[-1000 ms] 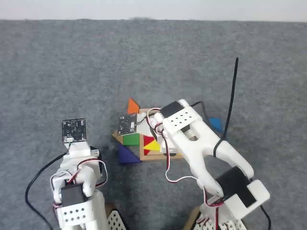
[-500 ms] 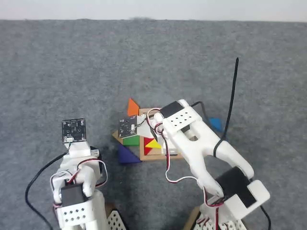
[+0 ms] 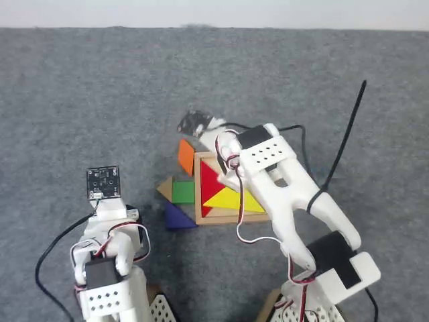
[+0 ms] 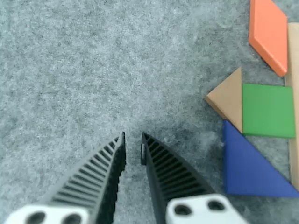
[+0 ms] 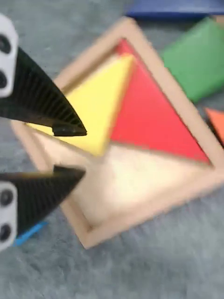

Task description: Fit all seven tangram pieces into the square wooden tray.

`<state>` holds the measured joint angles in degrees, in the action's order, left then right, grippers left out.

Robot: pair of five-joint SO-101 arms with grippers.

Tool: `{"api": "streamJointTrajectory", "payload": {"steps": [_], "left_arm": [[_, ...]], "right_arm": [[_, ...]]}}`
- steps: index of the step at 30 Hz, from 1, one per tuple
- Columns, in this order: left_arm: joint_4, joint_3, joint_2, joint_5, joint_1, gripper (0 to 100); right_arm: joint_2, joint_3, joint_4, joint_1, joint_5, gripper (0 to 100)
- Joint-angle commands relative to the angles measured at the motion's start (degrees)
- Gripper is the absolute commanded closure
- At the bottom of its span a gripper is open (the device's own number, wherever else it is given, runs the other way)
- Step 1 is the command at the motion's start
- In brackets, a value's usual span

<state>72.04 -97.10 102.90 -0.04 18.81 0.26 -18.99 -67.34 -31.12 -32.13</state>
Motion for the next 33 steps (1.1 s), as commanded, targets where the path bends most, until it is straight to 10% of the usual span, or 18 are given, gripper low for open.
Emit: {"api": "streamJointTrajectory", "payload": {"steps": [1,16,33], "left_arm": [[0.26,0.66,1.32,-0.35,0.18,95],[0.26,0.66,1.32,-0.35,0.18,95],[0.26,0.66,1.32,-0.35,0.18,95]], "right_arm": [[-1.54,0.0,8.66,-1.27,7.82,98.3],[2.95,-6.07,9.71,-1.98,7.74,99.1],[-30.11,-24.26,9.63,5.58,19.34,98.6]]}}
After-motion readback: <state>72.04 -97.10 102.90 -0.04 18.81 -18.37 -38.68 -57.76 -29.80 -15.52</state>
